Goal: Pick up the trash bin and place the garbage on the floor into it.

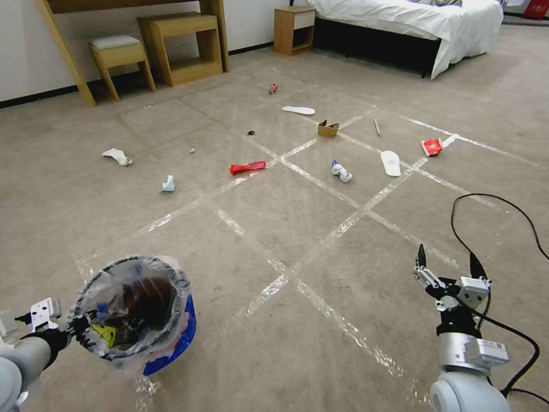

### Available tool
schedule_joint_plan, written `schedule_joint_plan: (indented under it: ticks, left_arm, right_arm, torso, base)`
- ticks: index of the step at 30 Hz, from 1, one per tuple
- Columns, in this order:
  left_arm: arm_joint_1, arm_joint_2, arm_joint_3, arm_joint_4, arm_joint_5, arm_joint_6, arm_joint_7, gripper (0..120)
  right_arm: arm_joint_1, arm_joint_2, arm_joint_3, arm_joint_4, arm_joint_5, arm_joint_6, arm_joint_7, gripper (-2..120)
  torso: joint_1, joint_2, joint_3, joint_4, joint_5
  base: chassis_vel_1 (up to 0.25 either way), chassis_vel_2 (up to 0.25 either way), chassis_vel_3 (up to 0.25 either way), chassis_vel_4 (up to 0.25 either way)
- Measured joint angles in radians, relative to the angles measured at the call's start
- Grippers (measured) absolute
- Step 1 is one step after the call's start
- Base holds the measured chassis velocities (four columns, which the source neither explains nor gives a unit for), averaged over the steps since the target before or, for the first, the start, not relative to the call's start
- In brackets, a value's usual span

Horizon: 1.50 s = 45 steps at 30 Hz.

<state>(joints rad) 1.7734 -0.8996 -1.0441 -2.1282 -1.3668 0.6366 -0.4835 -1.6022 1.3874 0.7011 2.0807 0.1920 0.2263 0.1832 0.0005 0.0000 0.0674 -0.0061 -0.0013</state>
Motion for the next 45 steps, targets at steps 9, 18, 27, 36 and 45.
schedule_joint_plan:
  ticks: [9, 18, 27, 36, 45]
  left_arm:
    - [0.0, 0.0, 0.007, 0.006, 0.007, -0.002, 0.003, 0]
    - [-0.008, 0.002, 0.017, 0.01, 0.012, -0.004, 0.004, 0]
    - [-0.005, -0.002, 0.017, 0.01, 0.016, -0.007, 0.004, 0]
    - [-0.008, 0.0, 0.017, 0.012, 0.017, -0.009, 0.005, 0]
    - [-0.019, 0.001, 0.032, 0.021, 0.022, -0.01, 0.007, 0]
  right_arm:
    - [-0.001, 0.0, -0.005, -0.003, -0.002, -0.001, -0.005, 100]
    - [-0.002, 0.002, -0.004, -0.002, -0.005, -0.002, -0.006, 100]
    - [-0.003, 0.005, -0.006, -0.002, -0.012, -0.002, -0.006, 100]
    - [-0.003, 0.009, -0.009, -0.002, -0.021, -0.003, -0.006, 100]
    - [-0.003, 0.013, -0.008, -0.004, -0.023, -0.003, -0.004, 100]
  torso:
    - [0.0, 0.0, 0.0, 0.0, -0.0001]
    - [0.0, 0.0, 0.0, -0.0001, 0.0]
    - [0.0, 0.0, 0.0, -0.0005, -0.0002]
    - [0.0, 0.0, 0.0, -0.0001, 0.0]
    - [0.0, 0.0, 0.0, 0.0, -0.0001]
  base:
    - [-0.076, 0.079, 0.074, -0.073]
    - [-0.118, 0.116, 0.113, -0.117]
    - [-0.173, 0.173, 0.164, -0.175]
    - [-0.19, 0.196, 0.196, -0.199]
    - [-0.207, 0.199, 0.199, -0.19]
